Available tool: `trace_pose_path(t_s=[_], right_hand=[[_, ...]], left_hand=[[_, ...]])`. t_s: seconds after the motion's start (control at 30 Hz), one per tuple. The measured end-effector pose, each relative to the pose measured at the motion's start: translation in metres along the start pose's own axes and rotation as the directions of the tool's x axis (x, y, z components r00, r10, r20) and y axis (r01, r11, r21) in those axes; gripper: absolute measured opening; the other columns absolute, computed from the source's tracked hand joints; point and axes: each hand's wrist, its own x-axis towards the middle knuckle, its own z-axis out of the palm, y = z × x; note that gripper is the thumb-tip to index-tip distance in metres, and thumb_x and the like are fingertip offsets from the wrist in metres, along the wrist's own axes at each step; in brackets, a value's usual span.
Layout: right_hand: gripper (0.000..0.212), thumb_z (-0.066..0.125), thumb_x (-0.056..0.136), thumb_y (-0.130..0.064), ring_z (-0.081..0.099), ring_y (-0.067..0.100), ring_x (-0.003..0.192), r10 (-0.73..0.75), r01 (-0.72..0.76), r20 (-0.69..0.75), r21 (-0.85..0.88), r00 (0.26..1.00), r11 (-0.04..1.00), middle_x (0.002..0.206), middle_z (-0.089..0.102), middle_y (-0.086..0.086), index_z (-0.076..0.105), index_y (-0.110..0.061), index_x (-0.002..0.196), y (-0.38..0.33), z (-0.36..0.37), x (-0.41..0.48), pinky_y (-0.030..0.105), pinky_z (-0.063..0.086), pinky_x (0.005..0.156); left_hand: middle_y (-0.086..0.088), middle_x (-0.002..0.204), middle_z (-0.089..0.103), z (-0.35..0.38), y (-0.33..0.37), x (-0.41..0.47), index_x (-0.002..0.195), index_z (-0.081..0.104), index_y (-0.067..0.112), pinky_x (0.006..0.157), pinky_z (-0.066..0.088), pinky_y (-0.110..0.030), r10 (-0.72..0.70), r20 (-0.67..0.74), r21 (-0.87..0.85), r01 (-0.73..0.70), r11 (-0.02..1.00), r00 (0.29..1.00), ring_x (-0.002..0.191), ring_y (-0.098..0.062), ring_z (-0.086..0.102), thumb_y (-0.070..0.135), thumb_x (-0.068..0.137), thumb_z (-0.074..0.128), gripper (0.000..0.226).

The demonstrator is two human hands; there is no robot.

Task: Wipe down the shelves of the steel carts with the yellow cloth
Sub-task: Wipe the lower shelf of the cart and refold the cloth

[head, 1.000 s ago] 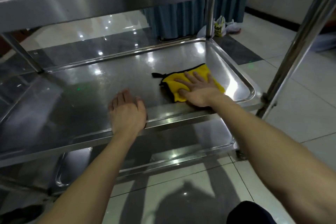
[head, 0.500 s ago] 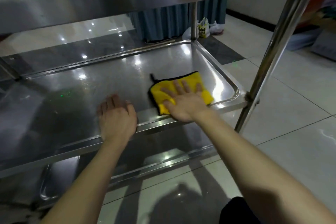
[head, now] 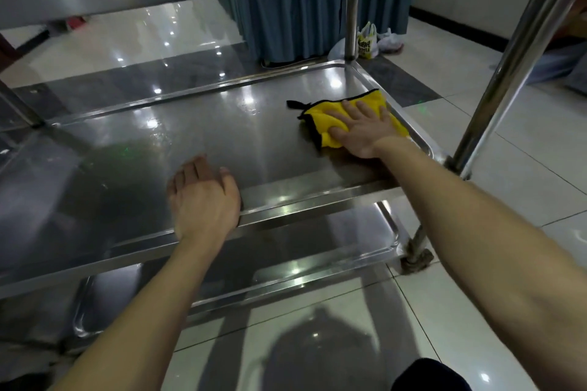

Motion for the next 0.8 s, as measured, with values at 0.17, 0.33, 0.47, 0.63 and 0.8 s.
trace_pose_path(t_s=[0.17,0.33,0.47,0.63,0.8], right_hand=[[0.065,0.01,0.103,-0.073,-0.006,0.023,0.167,0.143,-0.143,-0.05,-0.003,0.989,0.99,0.18,-0.006,-0.009,0.003,-0.058,0.165,0.029,0.008,-0.061,0.063,-0.01,0.129],[0.067,0.013,0.102,-0.072,-0.007,0.028,0.167,-0.025,0.025,-0.031,-0.007,0.999,1.0,0.181,-0.006,-0.004,0.006,-0.056,0.166,-0.087,0.025,-0.077,0.071,-0.011,0.125],[0.07,0.009,0.096,-0.077,-0.008,0.024,0.167,-0.201,0.201,-0.024,0.014,0.979,0.979,0.18,-0.005,-0.009,0.007,-0.061,0.164,-0.133,0.032,-0.072,0.069,-0.012,0.126],[0.073,0.006,0.091,-0.082,-0.007,0.022,0.166,-0.162,0.163,-0.033,0.011,0.986,0.987,0.18,-0.004,-0.013,0.004,-0.064,0.161,-0.125,0.04,-0.07,0.068,-0.011,0.126],[0.074,0.009,0.089,-0.082,-0.008,0.024,0.166,-0.064,0.064,-0.007,0.038,0.998,0.997,0.18,-0.005,-0.012,0.006,-0.064,0.161,-0.136,0.033,-0.064,0.07,-0.01,0.125]], left_hand=[[-0.026,0.153,0.055,-0.005,0.004,-0.002,0.154,0.046,0.002,0.126,0.031,-0.054,0.01,0.006,0.012,-0.01,1.0,1.0,0.143,-0.042,0.049,0.041,0.101,0.026,0.069],[-0.026,0.154,0.054,-0.01,0.011,-0.004,0.153,0.047,0.001,0.127,0.029,-0.052,0.014,-0.03,-0.056,-0.016,0.998,0.999,0.145,-0.041,0.047,0.034,0.106,0.041,0.058],[-0.019,0.148,0.058,-0.025,0.005,-0.001,0.148,0.054,0.007,0.123,0.037,-0.046,0.03,-0.021,-0.389,-0.036,0.92,0.999,0.141,-0.037,0.051,0.024,0.109,0.053,0.042],[-0.019,0.141,0.063,-0.054,-0.085,0.026,0.14,0.062,0.011,0.117,0.043,-0.05,0.089,-0.001,-0.184,-0.088,0.979,0.996,0.135,-0.041,0.055,0.024,0.108,0.056,0.035],[-0.028,0.146,0.06,-0.072,-0.194,0.044,0.142,0.062,0.002,0.123,0.032,-0.055,0.033,0.064,0.124,-0.041,0.991,0.997,0.145,-0.045,0.049,0.041,0.097,0.033,0.066]])
